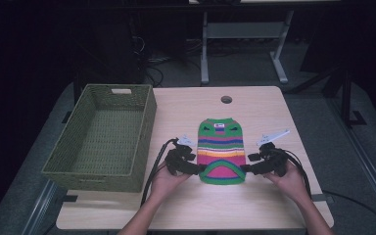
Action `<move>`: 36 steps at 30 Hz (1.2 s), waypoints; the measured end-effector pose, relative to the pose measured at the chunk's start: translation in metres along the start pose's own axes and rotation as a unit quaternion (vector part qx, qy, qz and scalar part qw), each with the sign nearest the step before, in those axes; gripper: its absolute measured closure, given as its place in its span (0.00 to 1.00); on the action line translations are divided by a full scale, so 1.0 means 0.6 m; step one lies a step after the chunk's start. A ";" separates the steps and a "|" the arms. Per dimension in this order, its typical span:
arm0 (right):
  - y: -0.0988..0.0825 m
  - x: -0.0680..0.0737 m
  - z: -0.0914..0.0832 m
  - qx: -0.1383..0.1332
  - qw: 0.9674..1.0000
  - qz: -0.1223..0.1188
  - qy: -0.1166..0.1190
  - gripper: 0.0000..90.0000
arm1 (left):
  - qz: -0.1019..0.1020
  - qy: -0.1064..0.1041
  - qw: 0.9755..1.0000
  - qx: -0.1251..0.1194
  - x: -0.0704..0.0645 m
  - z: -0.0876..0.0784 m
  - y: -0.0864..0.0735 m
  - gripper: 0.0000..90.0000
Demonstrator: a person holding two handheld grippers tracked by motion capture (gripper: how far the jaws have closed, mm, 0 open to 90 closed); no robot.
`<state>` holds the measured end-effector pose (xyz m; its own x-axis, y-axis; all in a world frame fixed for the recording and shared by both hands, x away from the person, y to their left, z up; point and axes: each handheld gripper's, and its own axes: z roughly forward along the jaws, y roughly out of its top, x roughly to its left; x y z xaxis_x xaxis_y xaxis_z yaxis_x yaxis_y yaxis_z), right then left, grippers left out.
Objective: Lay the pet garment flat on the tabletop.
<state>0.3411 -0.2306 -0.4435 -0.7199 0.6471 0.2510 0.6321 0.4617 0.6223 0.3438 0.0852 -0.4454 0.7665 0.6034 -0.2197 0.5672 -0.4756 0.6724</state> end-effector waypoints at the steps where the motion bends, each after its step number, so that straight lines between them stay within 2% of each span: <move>1: -0.002 0.000 -0.002 -0.001 1.000 0.001 0.002 0.40 | 0.006 0.000 1.000 0.001 0.000 -0.003 -0.001 0.39; 2: -0.004 0.001 -0.004 -0.002 1.000 0.004 0.001 0.40 | 0.000 0.000 1.000 -0.004 -0.002 -0.005 -0.002 0.38; 5: -0.011 0.001 -0.007 -0.003 1.000 0.000 0.001 0.40 | 0.007 0.001 1.000 0.000 -0.004 -0.010 -0.006 0.38; 6: -0.013 0.003 -0.009 -0.001 1.000 0.006 0.000 0.39 | 0.006 0.002 1.000 0.002 -0.006 -0.012 -0.008 0.37; 7: -0.016 0.003 -0.010 -0.002 1.000 0.005 -0.001 0.39 | 0.000 0.004 1.000 -0.003 -0.009 -0.012 -0.010 0.37; 9: -0.020 0.002 -0.012 -0.003 1.000 0.008 -0.003 0.38 | 0.010 0.013 1.000 0.002 -0.013 -0.017 -0.015 0.37; 13: -0.028 -0.002 -0.021 0.002 1.000 0.012 -0.003 0.37 | 0.011 0.010 1.000 0.003 -0.015 -0.025 -0.021 0.37; 17: -0.038 -0.002 -0.029 -0.002 1.000 0.014 -0.008 0.37 | 0.007 0.007 1.000 -0.001 -0.018 -0.030 -0.030 0.36; 21: -0.053 -0.003 -0.038 -0.007 1.000 0.016 -0.008 0.36 | 0.011 0.004 1.000 0.004 -0.021 -0.033 -0.036 0.34; 23: -0.058 -0.003 -0.042 -0.003 1.000 0.023 -0.009 0.34 | 0.007 -0.001 1.000 0.002 -0.022 -0.034 -0.040 0.33; 24: -0.061 -0.004 -0.044 -0.003 1.000 0.018 -0.013 0.33 | 0.003 -0.003 1.000 0.000 -0.023 -0.034 -0.042 0.32; 29: -0.072 -0.009 -0.054 -0.006 1.000 0.020 -0.017 0.32 | 0.005 -0.002 1.000 -0.001 -0.027 -0.038 -0.050 0.31; 33: -0.084 -0.010 -0.060 -0.006 0.999 0.030 -0.020 0.32 | 0.002 -0.001 1.000 -0.001 -0.023 -0.040 -0.058 0.30; 36: -0.093 -0.011 -0.065 -0.009 0.999 0.028 -0.023 0.31 | 0.001 0.002 1.000 0.005 -0.019 -0.044 -0.065 0.30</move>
<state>0.2994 -0.2842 -0.4507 -0.6688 0.6996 0.2517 0.6659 0.4132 0.6211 0.3051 0.1141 -0.4504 0.7663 0.6054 -0.2150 0.5683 -0.4827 0.6664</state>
